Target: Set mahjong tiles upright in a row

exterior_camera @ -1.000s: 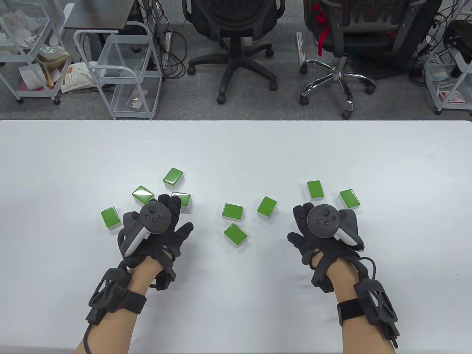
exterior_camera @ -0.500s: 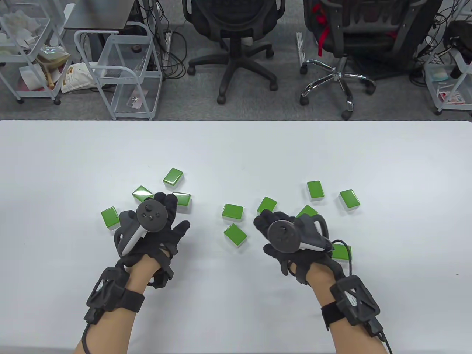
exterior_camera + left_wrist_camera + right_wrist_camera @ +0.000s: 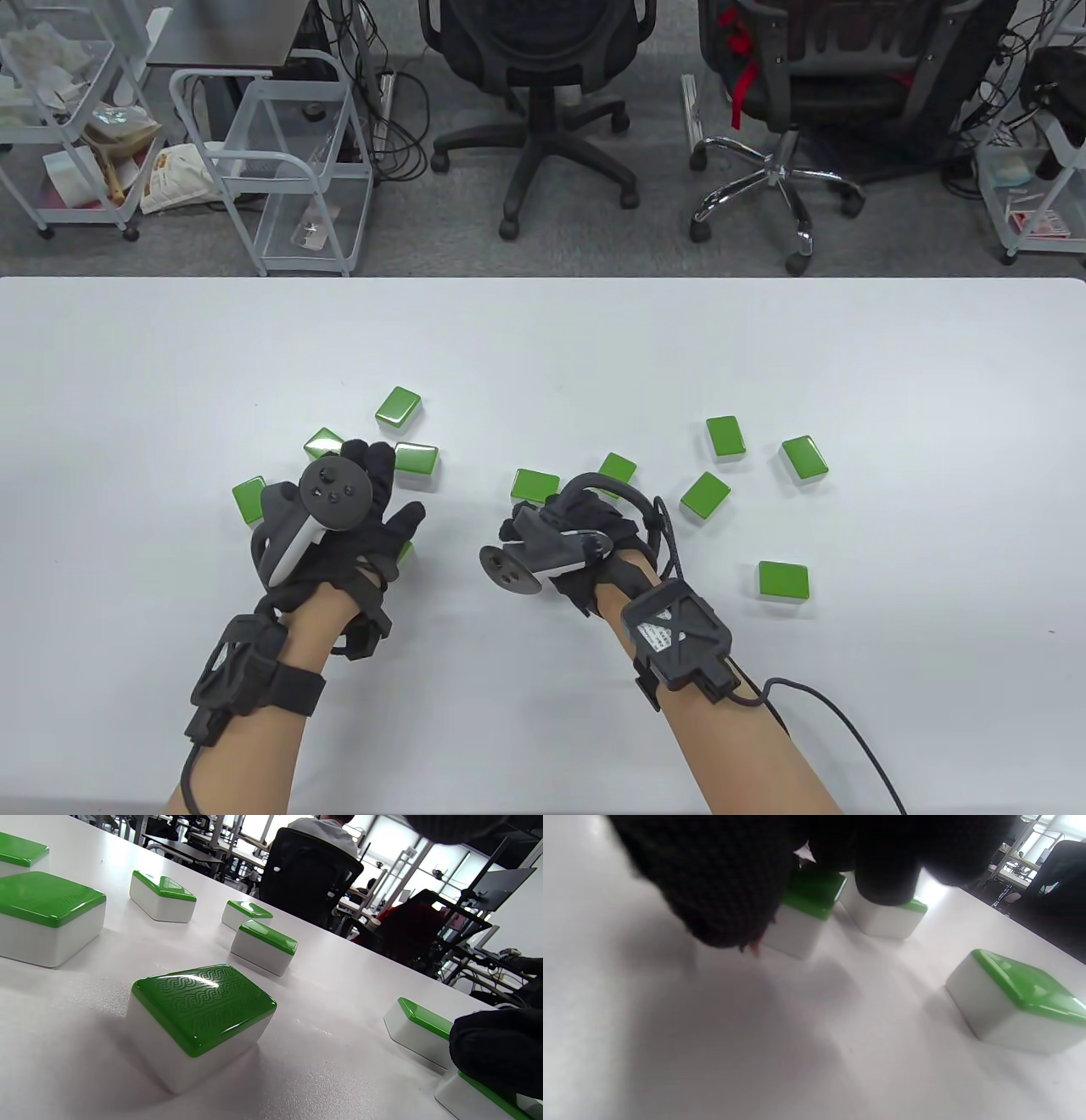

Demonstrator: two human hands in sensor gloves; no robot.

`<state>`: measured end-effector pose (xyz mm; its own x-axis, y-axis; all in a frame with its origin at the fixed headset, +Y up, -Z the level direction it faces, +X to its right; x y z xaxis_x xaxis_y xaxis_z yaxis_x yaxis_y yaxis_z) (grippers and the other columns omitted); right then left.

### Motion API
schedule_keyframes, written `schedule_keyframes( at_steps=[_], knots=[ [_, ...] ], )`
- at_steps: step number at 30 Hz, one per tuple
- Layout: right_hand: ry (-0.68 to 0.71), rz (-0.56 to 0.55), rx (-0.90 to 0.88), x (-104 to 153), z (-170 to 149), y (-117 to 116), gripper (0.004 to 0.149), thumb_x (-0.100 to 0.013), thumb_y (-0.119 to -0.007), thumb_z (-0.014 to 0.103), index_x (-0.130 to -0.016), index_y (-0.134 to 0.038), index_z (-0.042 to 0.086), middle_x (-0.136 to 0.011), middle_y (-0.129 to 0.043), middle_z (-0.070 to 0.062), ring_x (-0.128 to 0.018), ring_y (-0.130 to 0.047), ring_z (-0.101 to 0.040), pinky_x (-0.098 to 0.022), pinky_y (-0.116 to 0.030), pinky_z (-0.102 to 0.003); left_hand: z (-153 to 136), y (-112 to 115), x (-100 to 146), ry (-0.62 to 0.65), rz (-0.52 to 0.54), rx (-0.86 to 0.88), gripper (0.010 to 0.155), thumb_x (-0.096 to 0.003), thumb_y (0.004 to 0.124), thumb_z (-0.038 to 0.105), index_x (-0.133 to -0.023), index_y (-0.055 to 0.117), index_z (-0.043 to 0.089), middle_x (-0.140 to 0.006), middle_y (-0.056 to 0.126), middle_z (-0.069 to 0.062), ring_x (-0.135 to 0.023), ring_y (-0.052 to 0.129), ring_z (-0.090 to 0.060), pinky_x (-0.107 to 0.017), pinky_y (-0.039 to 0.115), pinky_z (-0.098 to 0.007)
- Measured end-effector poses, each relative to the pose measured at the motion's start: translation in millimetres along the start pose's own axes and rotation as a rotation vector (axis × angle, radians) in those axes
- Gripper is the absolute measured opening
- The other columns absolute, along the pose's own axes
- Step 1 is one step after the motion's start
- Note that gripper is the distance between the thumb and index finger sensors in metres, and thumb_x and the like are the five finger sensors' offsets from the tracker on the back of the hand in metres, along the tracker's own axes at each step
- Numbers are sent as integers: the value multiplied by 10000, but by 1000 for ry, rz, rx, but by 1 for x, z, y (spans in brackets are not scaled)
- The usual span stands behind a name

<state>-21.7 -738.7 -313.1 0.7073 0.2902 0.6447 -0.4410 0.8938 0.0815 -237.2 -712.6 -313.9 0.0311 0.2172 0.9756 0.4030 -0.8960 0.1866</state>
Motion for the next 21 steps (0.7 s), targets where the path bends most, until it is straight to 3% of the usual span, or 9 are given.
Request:
schedule_keyframes(
  at_steps=[5, 10, 14, 21],
  knots=[
    [5, -31, 24, -9, 4, 0, 791, -218, -990, 332, -902, -607, 221, -959, -738, -45, -648, -897, -294, -390, -786, -415, 1, 1, 0, 3, -2, -12, 820, -303, 636, 665, -985, 270, 397, -1138, 230, 45, -1097, 265, -344, -780, 433, -582],
    [19, -26, 32, -11, 7, 2, 819, -188, -1014, 404, -888, -672, 151, -889, -816, -102, -584, -886, -308, -407, -758, -468, 1, 1, -1, 6, 2, -13, 818, -303, 636, 665, -985, 272, 397, -1138, 231, 46, -1097, 265, -344, -780, 434, -583],
    [-16, -5, -199, 7, -9, 8, 827, -186, -1004, 424, -877, -682, 104, -862, -825, -165, -527, -881, -326, -407, -751, -509, 1, 1, 0, 5, 1, -10, 818, -303, 635, 665, -986, 272, 396, -1138, 232, 46, -1097, 265, -344, -780, 433, -583],
    [2, 182, -660, 62, -24, 3, 830, -207, -985, 395, -887, -661, 47, -864, -793, -237, -517, -857, -348, -397, -738, -525, 3, 3, 0, 8, -2, -20, 818, -304, 634, 664, -985, 270, 396, -1138, 230, 45, -1096, 264, -345, -780, 432, -583]
  ],
)
Point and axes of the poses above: the tracker on the back of each hand, its own z axis roughly to the thumb side, its own x axis roughly from the fingertips to the wrist, y = z × x, the point moved 1 cm from there along -x, roughly from the wrist to the fingertips
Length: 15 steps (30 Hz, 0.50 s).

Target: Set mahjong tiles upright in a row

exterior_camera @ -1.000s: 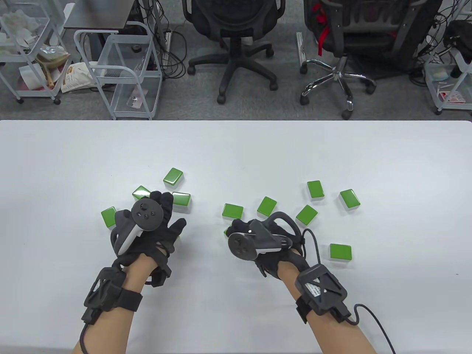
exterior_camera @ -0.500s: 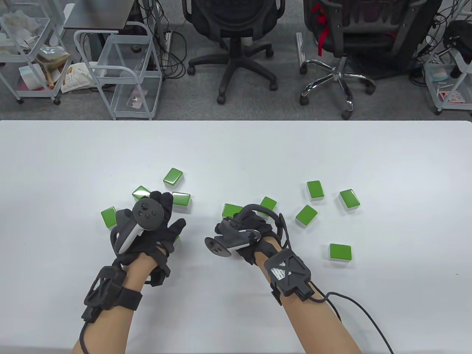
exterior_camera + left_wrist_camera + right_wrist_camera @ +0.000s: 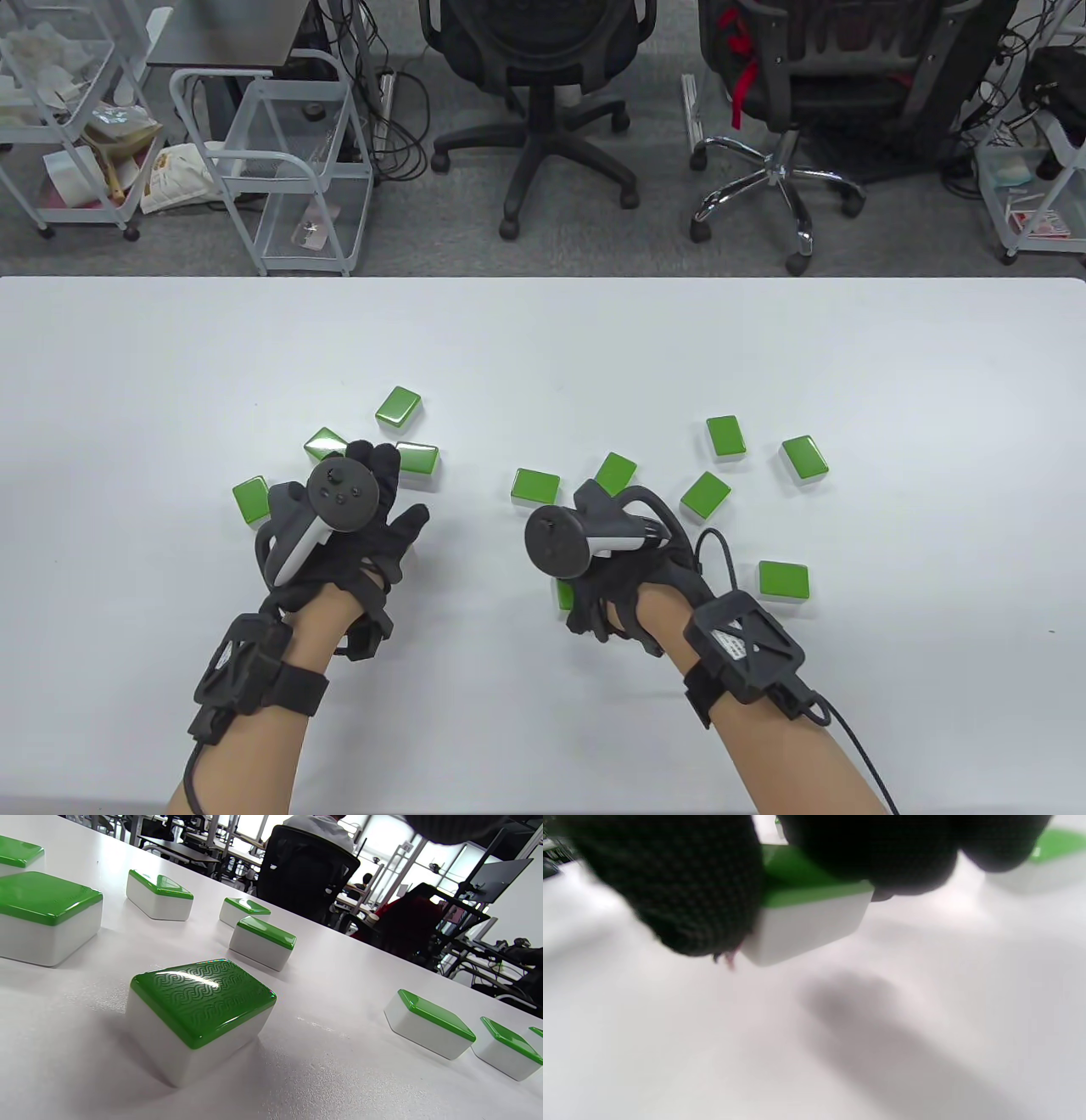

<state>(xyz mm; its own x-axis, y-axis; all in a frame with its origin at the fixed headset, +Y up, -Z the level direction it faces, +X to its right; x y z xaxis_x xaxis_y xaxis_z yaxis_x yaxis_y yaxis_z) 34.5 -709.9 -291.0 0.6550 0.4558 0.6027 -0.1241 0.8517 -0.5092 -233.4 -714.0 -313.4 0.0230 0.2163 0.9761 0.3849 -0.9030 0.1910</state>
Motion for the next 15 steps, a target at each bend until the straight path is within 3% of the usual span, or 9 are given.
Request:
schedule_keyframes(
  at_steps=[4, 10, 15],
  knots=[
    [12, 121, -97, 12, -4, -19, 821, -209, -978, 360, -888, -656, 31, -872, -781, -258, -509, -856, -351, -389, -739, -529, 2, 2, 1, 3, -3, -12, 819, -303, 634, 665, -986, 270, 396, -1138, 230, 44, -1096, 262, -345, -780, 432, -584],
    [-8, 233, -156, 6, -12, -36, 726, -242, -912, 299, -876, -681, 33, -888, -775, -273, -538, -884, -361, -377, -759, -520, 3, 4, 1, 0, -8, -33, 818, -304, 635, 664, -986, 271, 396, -1138, 229, 44, -1095, 261, -346, -779, 432, -584],
    [-29, 171, -268, 6, -29, -32, 593, -284, -838, 277, -833, -757, 68, -853, -849, -218, -533, -986, -347, -334, -824, -483, 3, 5, 0, -4, -19, -32, 810, -308, 631, 656, -985, 271, 396, -1137, 228, 43, -1095, 260, -346, -779, 431, -584]
  ],
)
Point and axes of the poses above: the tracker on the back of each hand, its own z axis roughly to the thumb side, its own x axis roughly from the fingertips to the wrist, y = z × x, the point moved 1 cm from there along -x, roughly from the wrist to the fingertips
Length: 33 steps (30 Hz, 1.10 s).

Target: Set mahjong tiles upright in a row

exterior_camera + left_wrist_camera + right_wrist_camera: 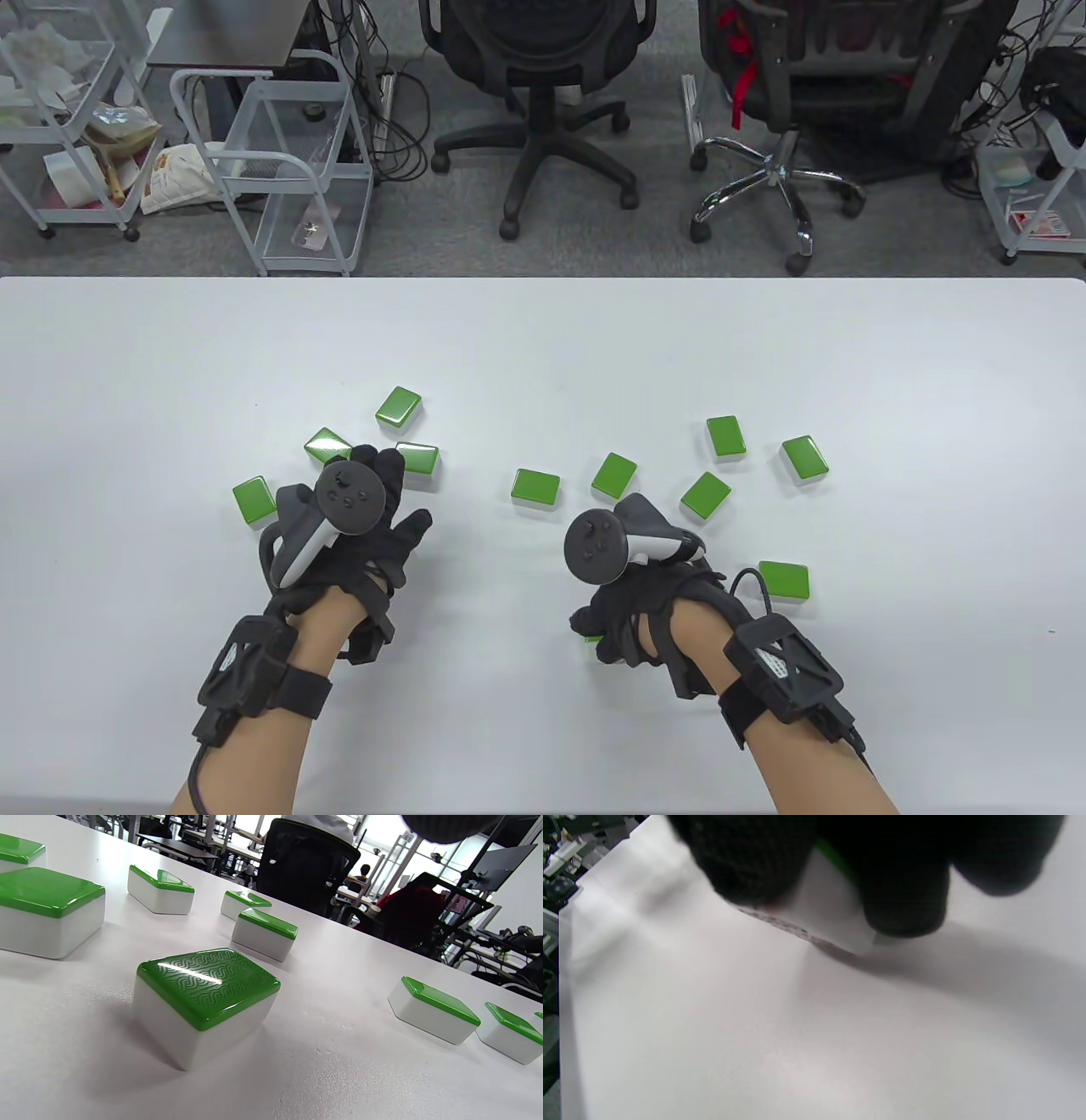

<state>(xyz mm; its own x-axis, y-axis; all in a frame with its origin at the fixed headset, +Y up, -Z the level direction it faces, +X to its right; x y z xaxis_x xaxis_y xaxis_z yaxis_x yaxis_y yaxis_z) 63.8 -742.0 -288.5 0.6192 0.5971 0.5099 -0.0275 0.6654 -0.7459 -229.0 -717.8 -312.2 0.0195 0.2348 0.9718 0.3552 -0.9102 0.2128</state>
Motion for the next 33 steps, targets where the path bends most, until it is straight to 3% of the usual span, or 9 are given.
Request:
schedule_keyframes(
  at_steps=[7, 11, 16, 19, 20, 22, 26, 30, 33],
  knots=[
    [10, -77, -110, 1, -16, 4, 549, -293, -839, 294, -807, -804, 105, -799, -922, -163, -505, -1019, -330, -317, -844, -467, 0, 1, 0, 0, -7, -6, 808, -308, 632, 655, -986, 275, 395, -1137, 231, 43, -1093, 260, -348, -778, 431, -585],
    [22, -117, -92, 13, -16, 12, 602, -299, -842, 335, -844, -748, 96, -855, -862, -178, -585, -974, -365, -346, -825, -479, 0, 1, 0, 1, -6, -2, 809, -309, 631, 655, -986, 274, 394, -1137, 230, 43, -1094, 258, -347, -778, 431, -585],
    [-42, -454, 14, 69, -25, 51, 563, -284, -901, 364, -788, -839, 121, -785, -953, -145, -518, -1028, -334, -323, -854, -465, 0, 2, -1, 4, -9, 0, 810, -308, 632, 657, -986, 274, 395, -1137, 230, 43, -1094, 257, -346, -779, 431, -585],
    [-337, -574, 146, 100, -49, 60, 599, -271, -913, 430, -775, -856, 112, -758, -978, -150, -490, -1056, -334, -293, -891, -459, 1, 3, -1, 8, -11, -5, 812, -307, 633, 657, -986, 273, 395, -1137, 230, 43, -1093, 259, -347, -778, 431, -585],
    [-555, -581, 171, 112, -64, 58, 636, -280, -881, 495, -770, -858, 90, -751, -977, -177, -480, -1063, -361, -287, -897, -474, 2, 3, -1, 9, -11, -6, 811, -307, 633, 657, -986, 274, 395, -1137, 230, 42, -1093, 258, -348, -778, 431, -585],
    [-759, -612, 193, 124, -83, 49, 691, -304, -812, 558, -767, -847, 45, -729, -980, -227, -454, -1086, -403, -246, -926, -487, 2, 3, -1, 11, -11, -7, 812, -307, 633, 658, -986, 274, 395, -1137, 229, 43, -1093, 258, -347, -778, 431, -585],
    [-934, -464, 249, 117, -112, 27, 805, -286, -748, 640, -781, -803, 8, -727, -968, -252, -460, -1103, -411, -230, -956, -483, 2, 3, -1, 12, -9, -11, 812, -307, 633, 658, -985, 274, 395, -1137, 230, 43, -1093, 257, -348, -778, 432, -585],
    [-984, -472, 271, 102, -124, 13, 871, -269, -742, 663, -800, -750, -27, -743, -932, -292, -472, -1092, -438, -225, -963, -493, 2, 4, 0, 9, -15, -3, 813, -307, 633, 659, -986, 271, 395, -1137, 226, 42, -1092, 252, -349, -777, 430, -586],
    [-1029, -392, 318, 88, -130, 5, 917, -264, -719, 683, -826, -691, -40, -756, -915, -291, -467, -1094, -414, -225, -966, -476, 1, 6, -2, 5, -22, -8, 814, -306, 633, 659, -986, 272, 394, -1136, 225, 41, -1090, 248, -350, -777, 429, -586]
  ],
)
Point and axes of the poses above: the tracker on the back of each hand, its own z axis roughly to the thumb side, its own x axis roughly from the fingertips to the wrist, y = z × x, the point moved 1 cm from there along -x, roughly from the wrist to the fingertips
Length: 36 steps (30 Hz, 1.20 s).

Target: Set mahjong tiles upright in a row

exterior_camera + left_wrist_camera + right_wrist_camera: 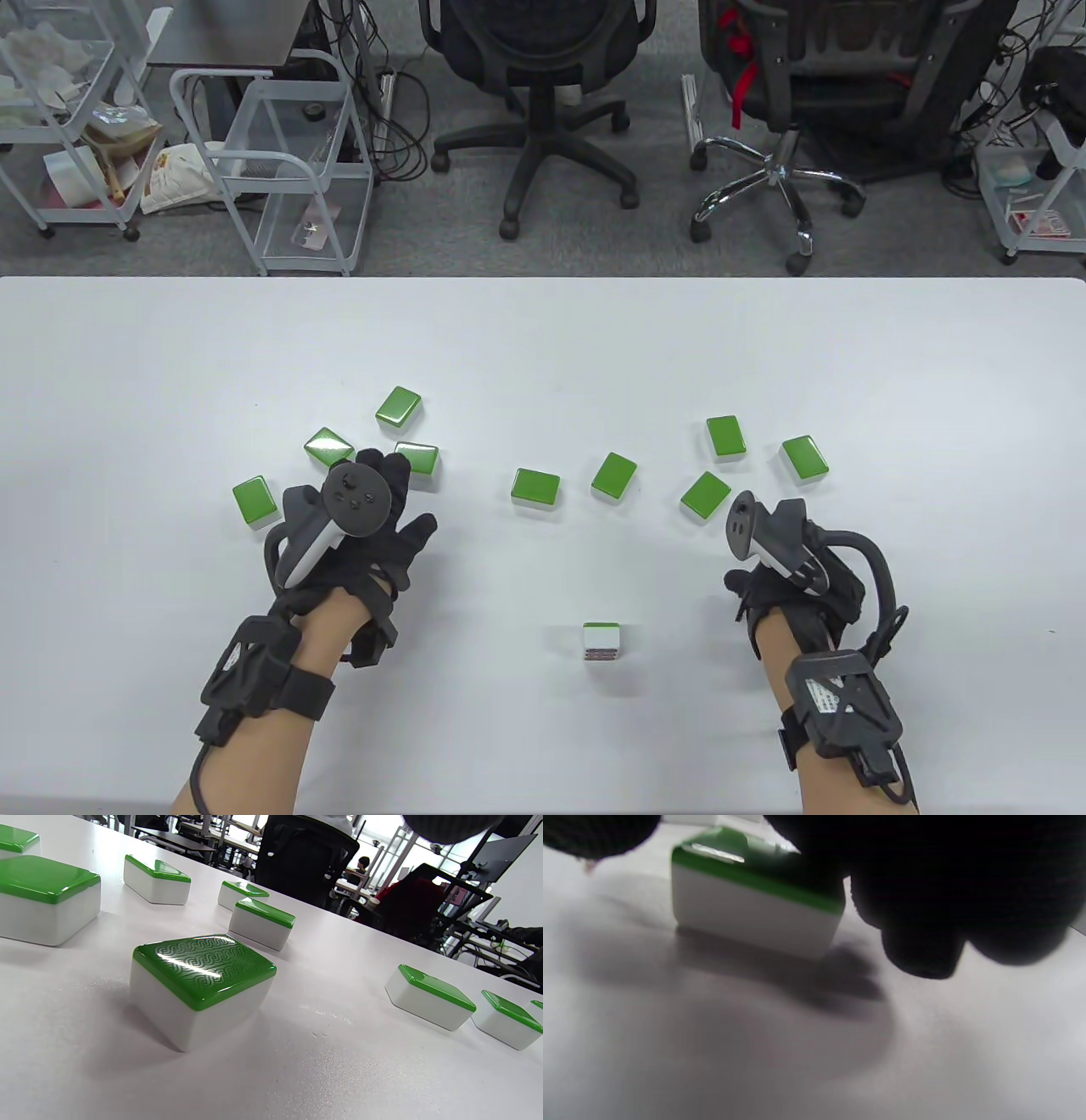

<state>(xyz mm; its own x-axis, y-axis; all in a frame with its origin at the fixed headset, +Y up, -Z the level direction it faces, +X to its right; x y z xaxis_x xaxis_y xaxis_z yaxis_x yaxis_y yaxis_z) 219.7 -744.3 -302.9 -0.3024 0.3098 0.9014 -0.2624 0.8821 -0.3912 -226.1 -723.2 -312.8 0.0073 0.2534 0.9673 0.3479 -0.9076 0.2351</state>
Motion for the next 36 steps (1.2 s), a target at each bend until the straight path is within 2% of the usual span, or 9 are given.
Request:
schedule_keyframes(
  at_steps=[3, 6, 9, 13, 17, 19, 24, 29, 36],
  knots=[
    [1, -17, 49, -2, 8, -3, 882, -285, -759, 637, -830, -681, -52, -743, -921, -283, -438, -1110, -357, -220, -966, -457, 0, 0, 0, 1, 1, -1, 813, -307, 632, 659, -986, 272, 394, -1137, 226, 40, -1089, 244, -350, -777, 428, -586],
    [64, 11, -102, -5, 10, -6, 784, -317, -844, 460, -872, -619, -46, -819, -817, -320, -429, -1078, -354, -242, -942, -440, 1, 0, 0, 1, -2, -3, 813, -307, 633, 659, -986, 272, 394, -1136, 227, 40, -1089, 245, -351, -777, 428, -586],
    [254, 49, -235, -1, 12, 1, 792, -274, -871, 349, -896, -567, -34, -886, -713, -318, -472, -1024, -345, -302, -899, -436, 0, 1, -1, -2, -8, -6, 812, -307, 633, 658, -986, 272, 393, -1136, 226, 40, -1089, 245, -350, -777, 428, -586],
    [536, 118, -465, 18, 29, 15, 782, -258, -882, 310, -909, -579, 2, -907, -695, -310, -479, -1009, -376, -323, -882, -445, 0, 0, -1, -4, -5, 0, 810, -309, 633, 655, -985, 273, 393, -1136, 226, 40, -1088, 245, -351, -777, 428, -586],
    [773, 269, -524, 39, 55, 19, 770, -254, -887, 304, -901, -603, -1, -907, -704, -308, -471, -1026, -377, -323, -892, -443, -1, 0, -1, -7, -1, 4, 811, -308, 632, 656, -985, 271, 394, -1136, 225, 40, -1089, 243, -350, -777, 428, -585],
    [836, 326, -505, 45, 64, 15, 762, -254, -887, 306, -897, -612, 3, -905, -713, -308, -468, -1039, -371, -320, -904, -435, -2, 1, -1, -8, -5, 4, 812, -308, 633, 656, -986, 270, 393, -1136, 224, 40, -1088, 240, -352, -777, 426, -586],
    [861, 330, -476, 50, 78, 12, 691, -278, -875, 304, -878, -673, 26, -870, -736, -312, -454, -1063, -366, -310, -928, -407, -1, 0, -1, -6, -6, 0, 811, -309, 633, 655, -986, 270, 392, -1137, 225, 40, -1087, 236, -353, -777, 425, -586],
    [849, 360, -622, 44, 79, 11, 613, -286, -846, 282, -850, -744, 63, -836, -795, -266, -434, -1080, -373, -300, -939, -400, -1, 1, -1, -5, -13, 1, 812, -309, 633, 654, -986, 270, 392, -1136, 229, 38, -1084, 235, -353, -776, 424, -586],
    [851, 370, -718, 35, 79, 7, 567, -288, -859, 310, -828, -793, 149, -826, -865, -174, -431, -1080, -358, -299, -934, -397, -1, 0, 0, -6, -14, 4, 812, -309, 632, 655, -986, 270, 392, -1137, 228, 40, -1086, 232, -351, -777, 424, -586]
  ],
)
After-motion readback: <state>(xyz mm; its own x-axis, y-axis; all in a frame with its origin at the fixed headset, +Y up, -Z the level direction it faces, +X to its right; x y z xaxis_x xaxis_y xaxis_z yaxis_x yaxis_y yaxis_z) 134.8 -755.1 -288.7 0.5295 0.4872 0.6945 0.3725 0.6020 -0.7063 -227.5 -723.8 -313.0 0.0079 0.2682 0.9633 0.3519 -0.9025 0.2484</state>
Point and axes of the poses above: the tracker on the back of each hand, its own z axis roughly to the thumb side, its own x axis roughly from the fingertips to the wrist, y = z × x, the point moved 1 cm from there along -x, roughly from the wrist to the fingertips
